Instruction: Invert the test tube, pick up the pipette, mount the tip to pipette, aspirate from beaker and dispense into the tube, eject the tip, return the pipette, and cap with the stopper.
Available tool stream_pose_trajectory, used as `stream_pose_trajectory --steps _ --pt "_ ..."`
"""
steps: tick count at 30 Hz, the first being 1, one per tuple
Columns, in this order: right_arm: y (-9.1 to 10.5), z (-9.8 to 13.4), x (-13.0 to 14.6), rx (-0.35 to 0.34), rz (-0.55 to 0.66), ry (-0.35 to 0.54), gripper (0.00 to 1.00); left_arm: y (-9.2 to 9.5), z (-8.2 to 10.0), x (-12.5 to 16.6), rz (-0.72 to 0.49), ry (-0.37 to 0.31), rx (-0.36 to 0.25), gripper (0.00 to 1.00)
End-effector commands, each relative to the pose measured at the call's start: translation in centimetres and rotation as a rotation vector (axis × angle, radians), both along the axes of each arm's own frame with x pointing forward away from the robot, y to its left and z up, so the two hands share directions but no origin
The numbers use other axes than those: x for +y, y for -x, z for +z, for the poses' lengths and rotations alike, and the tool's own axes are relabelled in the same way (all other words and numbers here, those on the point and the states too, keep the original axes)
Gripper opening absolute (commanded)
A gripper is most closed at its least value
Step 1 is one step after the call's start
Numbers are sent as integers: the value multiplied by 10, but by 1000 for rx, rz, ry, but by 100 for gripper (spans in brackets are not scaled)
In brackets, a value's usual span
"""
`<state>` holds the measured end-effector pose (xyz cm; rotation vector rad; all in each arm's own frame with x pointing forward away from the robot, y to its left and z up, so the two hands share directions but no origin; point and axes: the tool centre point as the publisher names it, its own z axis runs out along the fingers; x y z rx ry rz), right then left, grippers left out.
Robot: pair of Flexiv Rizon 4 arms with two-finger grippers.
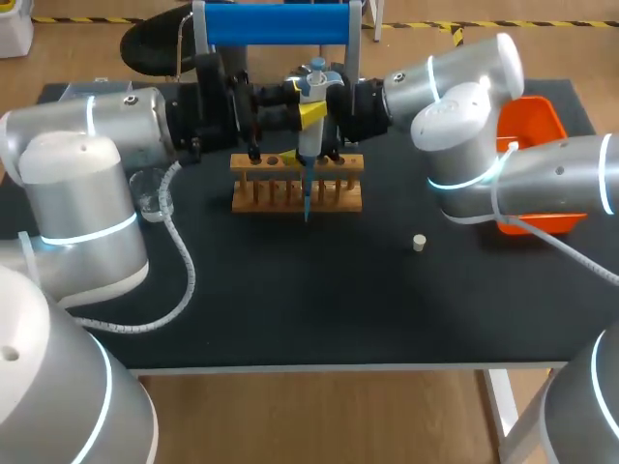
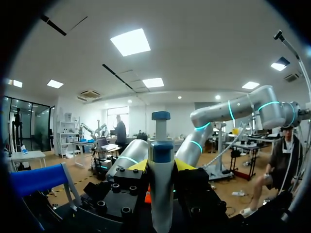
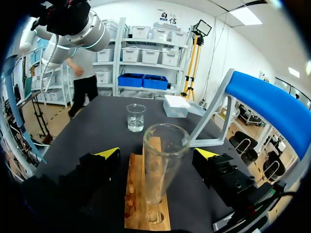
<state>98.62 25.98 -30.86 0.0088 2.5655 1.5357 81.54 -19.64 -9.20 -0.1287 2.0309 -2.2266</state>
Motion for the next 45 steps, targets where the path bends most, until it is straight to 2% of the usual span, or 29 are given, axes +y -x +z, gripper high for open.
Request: stream_pose_trajectory --steps 1,6,12,17,22,27,34,45 --pt "4 10 -17 -7 -10 5 100 -1 0 0 -3 0 -1 0" --pt "16 18 -47 -15 -29 15 100 -1 0 0 -3 0 -1 0" --pt "46 36 -88 -26 -52 6 100 -1 0 0 -3 0 -1 0" --pt "79 61 -122 -26 -59 -68 100 -1 0 0 -3 0 -1 0" --pt "110 89 -142 -14 -32 -183 100 -1 0 0 -3 0 -1 0" --pt "137 106 -145 -30 10 -246 100 -1 0 0 -3 0 -1 0" --pt "168 118 -139 -22 72 -342 100 -1 0 0 -3 0 -1 0" --pt "182 134 -105 36 147 -484 100 -1 0 0 -3 0 -1 0"
